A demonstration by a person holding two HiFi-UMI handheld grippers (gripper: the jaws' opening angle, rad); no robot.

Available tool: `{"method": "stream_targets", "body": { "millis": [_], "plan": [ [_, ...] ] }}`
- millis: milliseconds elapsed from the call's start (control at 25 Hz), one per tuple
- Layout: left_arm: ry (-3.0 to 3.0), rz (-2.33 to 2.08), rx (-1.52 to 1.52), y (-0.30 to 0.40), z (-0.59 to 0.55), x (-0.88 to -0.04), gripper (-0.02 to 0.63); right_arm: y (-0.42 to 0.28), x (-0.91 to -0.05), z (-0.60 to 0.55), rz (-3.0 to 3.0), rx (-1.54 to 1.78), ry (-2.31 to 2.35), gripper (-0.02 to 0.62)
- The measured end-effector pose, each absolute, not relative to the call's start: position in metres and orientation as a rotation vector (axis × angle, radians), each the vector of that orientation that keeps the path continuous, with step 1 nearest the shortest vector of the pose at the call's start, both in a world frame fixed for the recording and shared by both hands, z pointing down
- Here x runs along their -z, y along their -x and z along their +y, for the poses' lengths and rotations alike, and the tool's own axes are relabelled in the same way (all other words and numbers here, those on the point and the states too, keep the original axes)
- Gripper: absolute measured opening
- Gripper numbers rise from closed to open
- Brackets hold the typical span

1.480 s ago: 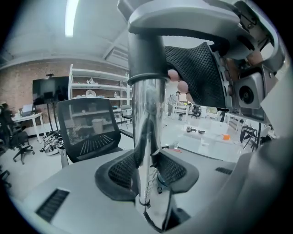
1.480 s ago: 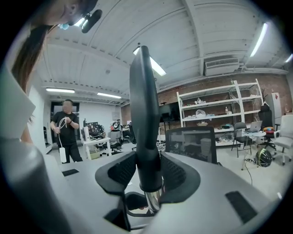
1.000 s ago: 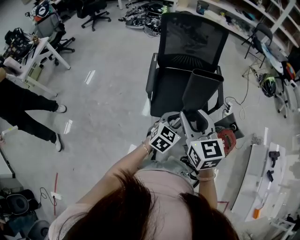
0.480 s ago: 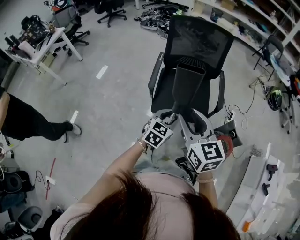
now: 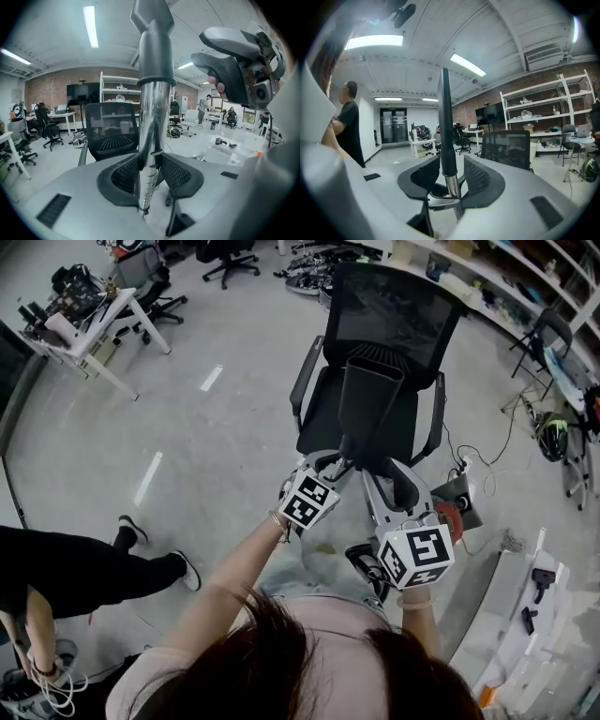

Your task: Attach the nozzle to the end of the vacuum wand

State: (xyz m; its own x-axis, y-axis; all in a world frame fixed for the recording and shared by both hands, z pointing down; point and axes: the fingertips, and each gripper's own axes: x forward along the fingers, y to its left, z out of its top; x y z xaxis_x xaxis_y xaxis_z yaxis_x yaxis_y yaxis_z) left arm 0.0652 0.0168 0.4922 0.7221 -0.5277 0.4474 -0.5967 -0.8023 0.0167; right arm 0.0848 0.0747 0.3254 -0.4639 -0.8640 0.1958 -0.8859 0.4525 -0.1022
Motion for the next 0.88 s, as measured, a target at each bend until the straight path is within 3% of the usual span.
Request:
{"method": "stream_targets", "body": {
  "millis": [240,320,400,880],
  "plan": [
    [-2.776,-0.921,-0.653,-0.061,0.023,-0.49,0.152,-0.093,-0.332,0.097,-2.533,-0.281,-1.608,0.168],
    [-2.781,-0.909,-0.651,-0.055,0.025,-0.488,0.152,-0.097,-0.333,0.101,-2.472,-0.272,-1.675,0.099],
    [-2.79,-0.891,-0.649,-0.051,0.024,-0.485,0.152,-0.098,-0.329,0.103,-2.436,-0.28,-1.741,0.071],
    [-2.818,-0.742,-0.641,-0.029,0.033,-0.481,0.152,-0.067,-0.313,0.108,-2.245,-0.346,-1.978,0.057]
  ]
}}
